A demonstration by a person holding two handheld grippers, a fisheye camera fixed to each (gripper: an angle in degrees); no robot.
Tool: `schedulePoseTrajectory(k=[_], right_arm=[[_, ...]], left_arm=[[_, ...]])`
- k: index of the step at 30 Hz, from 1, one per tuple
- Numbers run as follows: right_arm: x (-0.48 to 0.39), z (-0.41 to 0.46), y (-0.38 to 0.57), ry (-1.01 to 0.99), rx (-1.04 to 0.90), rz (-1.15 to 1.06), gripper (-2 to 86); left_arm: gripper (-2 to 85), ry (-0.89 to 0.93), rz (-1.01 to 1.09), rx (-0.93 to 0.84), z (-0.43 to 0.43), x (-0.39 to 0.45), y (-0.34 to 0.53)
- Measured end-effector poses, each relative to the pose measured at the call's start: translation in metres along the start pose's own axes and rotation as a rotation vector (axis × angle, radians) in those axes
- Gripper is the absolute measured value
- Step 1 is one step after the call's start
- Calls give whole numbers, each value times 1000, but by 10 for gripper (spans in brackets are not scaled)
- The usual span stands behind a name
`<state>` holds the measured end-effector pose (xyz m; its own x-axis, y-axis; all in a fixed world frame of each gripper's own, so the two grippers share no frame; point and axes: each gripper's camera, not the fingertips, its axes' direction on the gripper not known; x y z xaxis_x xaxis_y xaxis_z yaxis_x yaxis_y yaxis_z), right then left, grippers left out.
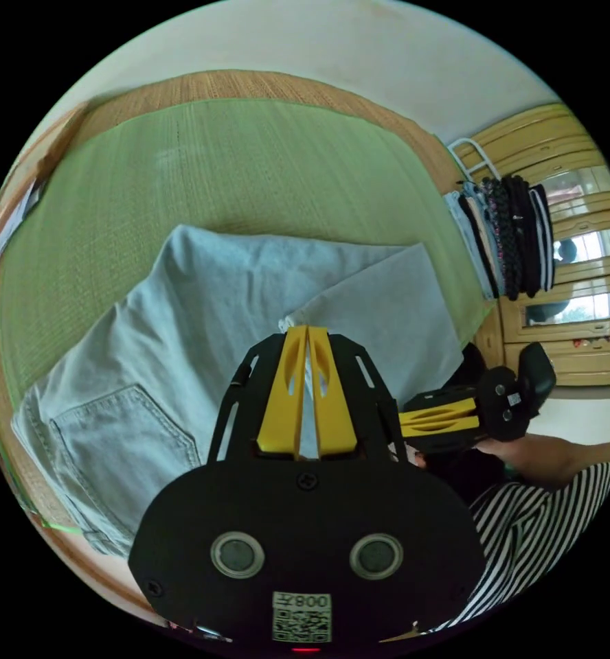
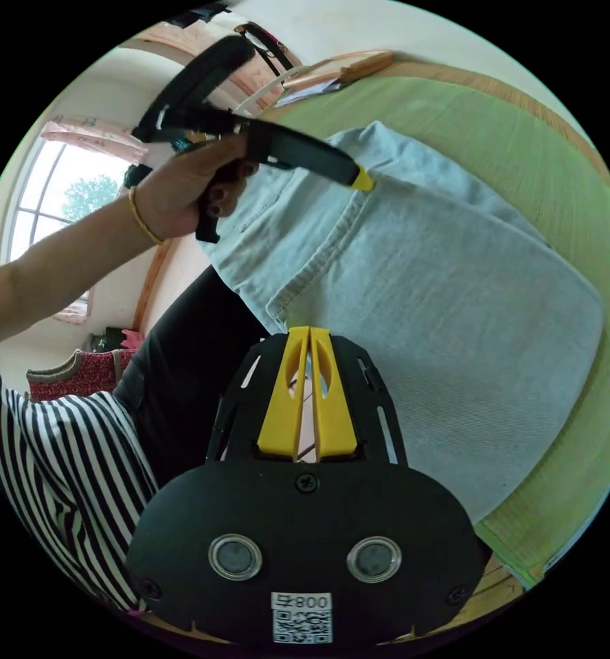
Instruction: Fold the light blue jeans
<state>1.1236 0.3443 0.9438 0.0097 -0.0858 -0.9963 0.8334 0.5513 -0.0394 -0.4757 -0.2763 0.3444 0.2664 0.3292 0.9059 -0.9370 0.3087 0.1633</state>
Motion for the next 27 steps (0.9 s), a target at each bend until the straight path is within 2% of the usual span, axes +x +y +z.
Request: schedulePoseTrajectory(k=[6,8,12,14,18,20,22,27], right_arm=[[25,-13,19,-71,32,42,4],[35,-27,32,-93,80,68,6],[73,-74,85,0,208,212,18],[95,-90,111,52,248,302,24],[147,-81,148,48,168,450,41],[155,-86,159,19,201,470,51],[156,-104,177,84,282,495,61],[188,-116,214,75,304,572,78]], left_arm=[[1,2,10,-25,14,21,1],[1,58,47,-7,13,39,12],[1,99,119,-22,26,70,37],[2,73,123,-101,50,82,49],[3,98,69,-105,68,86,56],[4,98,55,-78,66,99,54],[6,117,91,-57,64,116,54],[24,181,223,-75,83,171,51]])
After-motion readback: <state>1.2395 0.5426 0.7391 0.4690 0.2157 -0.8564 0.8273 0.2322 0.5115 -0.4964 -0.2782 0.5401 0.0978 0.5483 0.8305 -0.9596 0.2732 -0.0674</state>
